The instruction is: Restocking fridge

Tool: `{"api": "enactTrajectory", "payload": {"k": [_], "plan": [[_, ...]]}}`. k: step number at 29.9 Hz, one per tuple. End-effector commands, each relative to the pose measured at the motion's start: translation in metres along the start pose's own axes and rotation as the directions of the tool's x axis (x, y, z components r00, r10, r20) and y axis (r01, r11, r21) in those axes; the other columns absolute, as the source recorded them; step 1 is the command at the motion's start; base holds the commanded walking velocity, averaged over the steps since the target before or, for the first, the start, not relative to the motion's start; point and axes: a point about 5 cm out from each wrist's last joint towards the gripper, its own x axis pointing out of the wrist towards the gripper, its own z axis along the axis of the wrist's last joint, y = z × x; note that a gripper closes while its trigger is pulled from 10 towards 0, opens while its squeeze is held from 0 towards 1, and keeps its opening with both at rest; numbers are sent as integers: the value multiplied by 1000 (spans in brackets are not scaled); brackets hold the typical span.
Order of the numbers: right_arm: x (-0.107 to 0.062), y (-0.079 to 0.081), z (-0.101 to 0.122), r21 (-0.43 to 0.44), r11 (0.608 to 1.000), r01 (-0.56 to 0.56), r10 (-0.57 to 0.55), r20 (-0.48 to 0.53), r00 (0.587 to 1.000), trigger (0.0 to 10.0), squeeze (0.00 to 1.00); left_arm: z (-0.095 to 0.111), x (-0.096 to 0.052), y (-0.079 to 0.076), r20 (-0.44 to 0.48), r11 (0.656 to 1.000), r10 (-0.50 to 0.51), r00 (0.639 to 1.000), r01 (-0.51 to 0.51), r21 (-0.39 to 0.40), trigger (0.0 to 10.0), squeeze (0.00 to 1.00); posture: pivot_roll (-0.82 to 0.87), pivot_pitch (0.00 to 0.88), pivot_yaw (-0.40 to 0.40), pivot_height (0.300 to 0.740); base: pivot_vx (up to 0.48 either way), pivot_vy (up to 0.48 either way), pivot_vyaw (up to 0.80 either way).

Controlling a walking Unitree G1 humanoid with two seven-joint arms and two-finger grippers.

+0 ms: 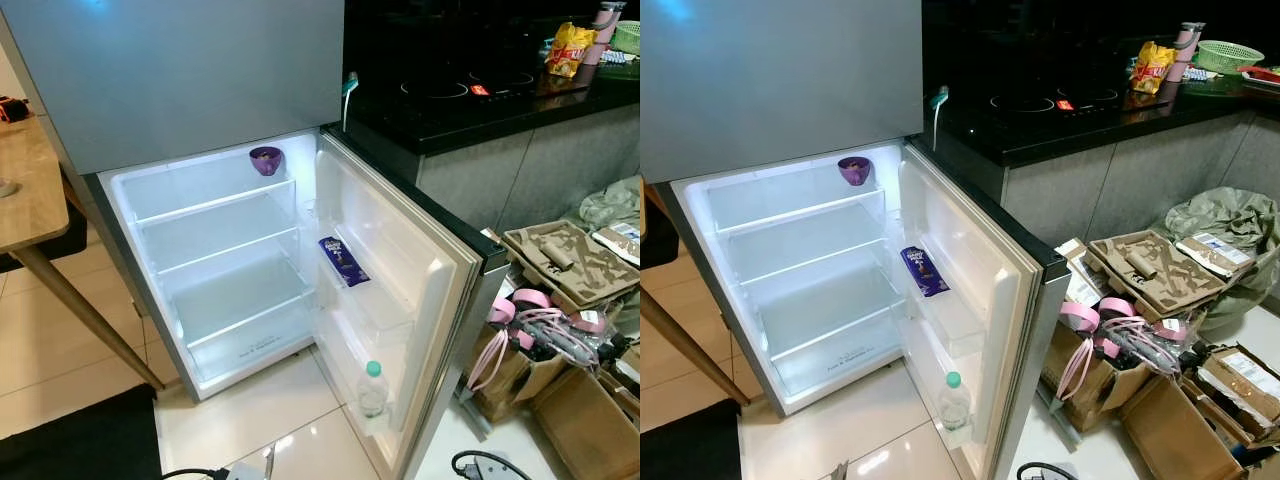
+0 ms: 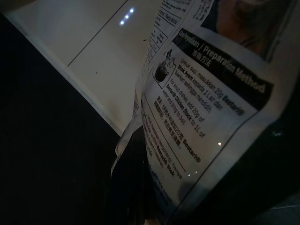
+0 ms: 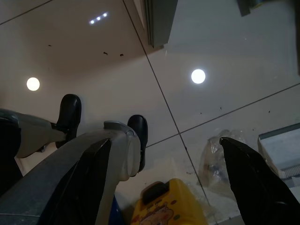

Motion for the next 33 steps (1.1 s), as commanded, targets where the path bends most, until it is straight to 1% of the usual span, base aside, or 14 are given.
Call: {"api": "enactTrajectory", "payload": {"k": [1, 3, 12, 14, 15, 18, 19, 22, 24, 27, 30, 33], "plan": [[-1, -4, -4, 0, 1000, 13, -13, -19, 1000, 10000, 0, -7, -1, -8, -25, 1000, -20, 999, 21, 9, 10000, 0, -77, 0, -16, 740, 0, 0, 0], [-1, -5, -4, 0, 1000, 14, -14, -20, 1000, 10000, 0, -9, -1, -8, -30, 1000, -23, 999, 24, 13, 10000, 0, -77, 0, -16, 740, 0, 0, 0], [-3, -7, -14, 11, 1000, 21, -21, -41, 999, 10000, 0, -10, -1, -7, -39, 999, -23, 999, 22, -24, 10000, 0, -79, 0, -16, 740, 0, 0, 0], [-3, -6, -14, 26, 999, 19, -18, -37, 999, 10000, 0, -11, -1, -8, -42, 999, -26, 999, 25, -24, 10000, 0, -79, 0, -16, 740, 0, 0, 0], [-3, -6, -14, 51, 999, 15, -13, -34, 999, 10000, 0, -10, -1, -9, -43, 999, -30, 999, 29, -21, 10000, 0, -84, 0, -13, 740, 0, 0, 0], [-3, -5, -14, 61, 998, 8, -6, -30, 1000, 10000, 0, -9, -1, -10, -42, 999, -34, 999, 34, -19, 10000, 0, -87, 0, -11, 740, 0, 0, 0], [-3, -4, -14, 79, 997, -10, 12, -26, 1000, 10000, 0, -9, -1, -11, -42, 999, -39, 998, 38, -15, 10000, 0, -87, 0, -11, 740, 0, 0, 0], [-3, -1, -14, 64, 997, -51, 53, -21, 998, 10000, 0, -8, 0, -11, -40, 999, -44, 998, 43, -8, 10000, 0, -85, 0, -9, 740, 0, 0, 0], [-3, -1, -14, 56, 997, -50, 52, -22, 998, 10000, 0, -8, 0, -10, -41, 999, -43, 998, 42, -8, 10000, 0, -82, 0, -7, 740, 0, 0, 0], [-3, -1, -14, 74, 997, -29, 30, -17, 999, 10000, 0, -11, -1, -9, -51, 999, -43, 998, 43, 3, 10000, 0, -79, 0, -2, 740, 0, 0, 0], [-4, -6, -19, 60, 997, 38, -35, -48, 998, 10000, 0, -12, -2, -7, -56, 999, -46, 997, 47, 16, 10000, 0, -71, 0, 2, 740, 0, 0, 0], [-5, -8, -23, 62, 997, 45, -41, -63, 997, 10000, 0, -13, -2, -5, -56, 999, -43, 997, 44, 20, 10000, 0, -68, 0, 4, 740, 0, 0, 0]]}}
